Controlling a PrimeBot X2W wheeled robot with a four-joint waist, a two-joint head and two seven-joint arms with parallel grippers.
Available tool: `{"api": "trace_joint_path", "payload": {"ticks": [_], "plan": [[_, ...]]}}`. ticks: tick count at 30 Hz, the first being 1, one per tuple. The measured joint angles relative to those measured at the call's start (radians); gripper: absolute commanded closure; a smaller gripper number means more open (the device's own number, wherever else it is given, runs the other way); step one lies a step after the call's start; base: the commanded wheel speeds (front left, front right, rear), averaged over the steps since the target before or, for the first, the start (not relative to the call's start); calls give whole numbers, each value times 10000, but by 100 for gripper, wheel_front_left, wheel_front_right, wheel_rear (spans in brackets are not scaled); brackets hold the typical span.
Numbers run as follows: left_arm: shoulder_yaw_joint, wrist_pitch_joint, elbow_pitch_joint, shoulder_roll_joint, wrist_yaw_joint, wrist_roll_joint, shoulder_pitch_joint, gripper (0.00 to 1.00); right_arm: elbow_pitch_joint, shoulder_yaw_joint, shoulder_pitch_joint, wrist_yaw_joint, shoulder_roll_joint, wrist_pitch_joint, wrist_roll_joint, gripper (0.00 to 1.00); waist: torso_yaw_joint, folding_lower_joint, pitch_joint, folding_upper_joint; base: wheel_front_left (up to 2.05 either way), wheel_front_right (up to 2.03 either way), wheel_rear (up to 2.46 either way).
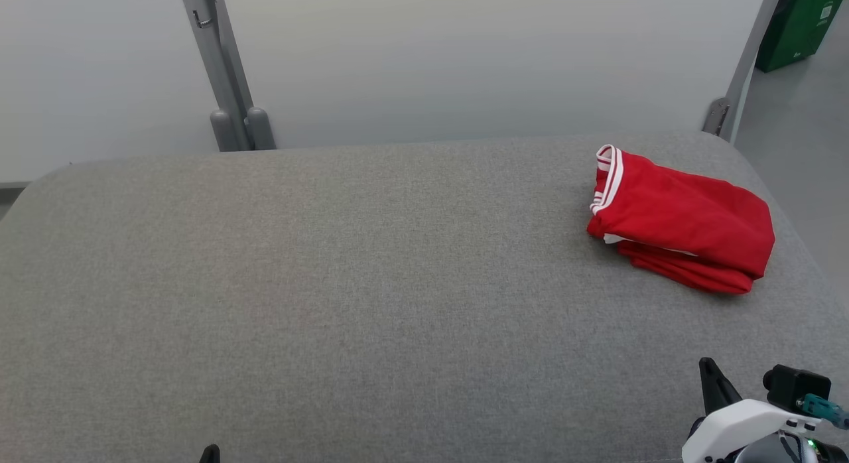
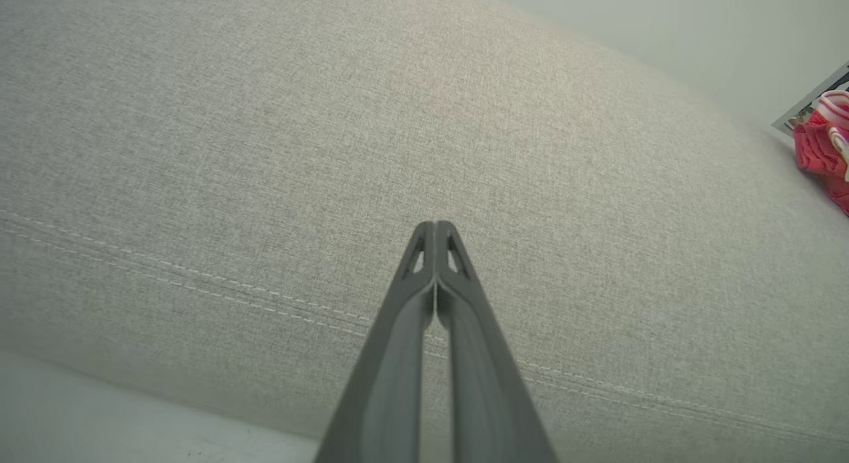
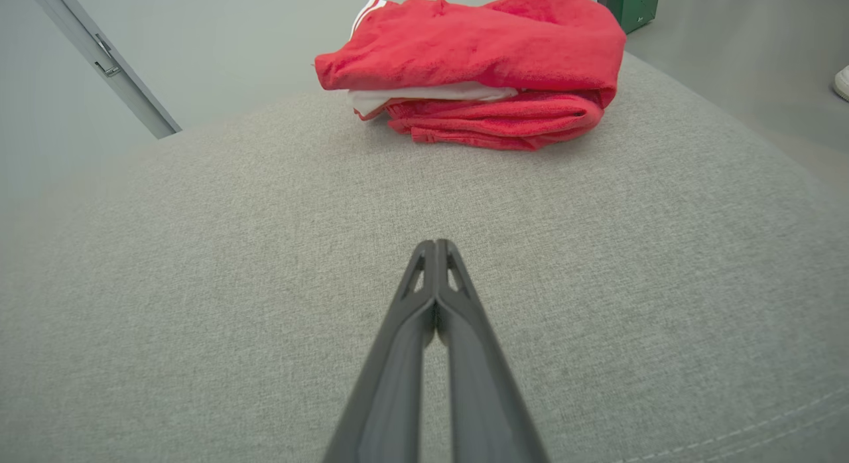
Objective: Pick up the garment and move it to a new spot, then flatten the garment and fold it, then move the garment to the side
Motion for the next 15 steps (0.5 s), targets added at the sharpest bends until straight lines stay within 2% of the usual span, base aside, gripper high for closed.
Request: {"api": "trace_joint_path", "payload": {"ticks": [15], "plan": [[502,568,-6,-173,-192,-1641,-468,100,-98,-675,-245,366,288,635,1728,100,-51,0,184,0,0,0,0]]}}
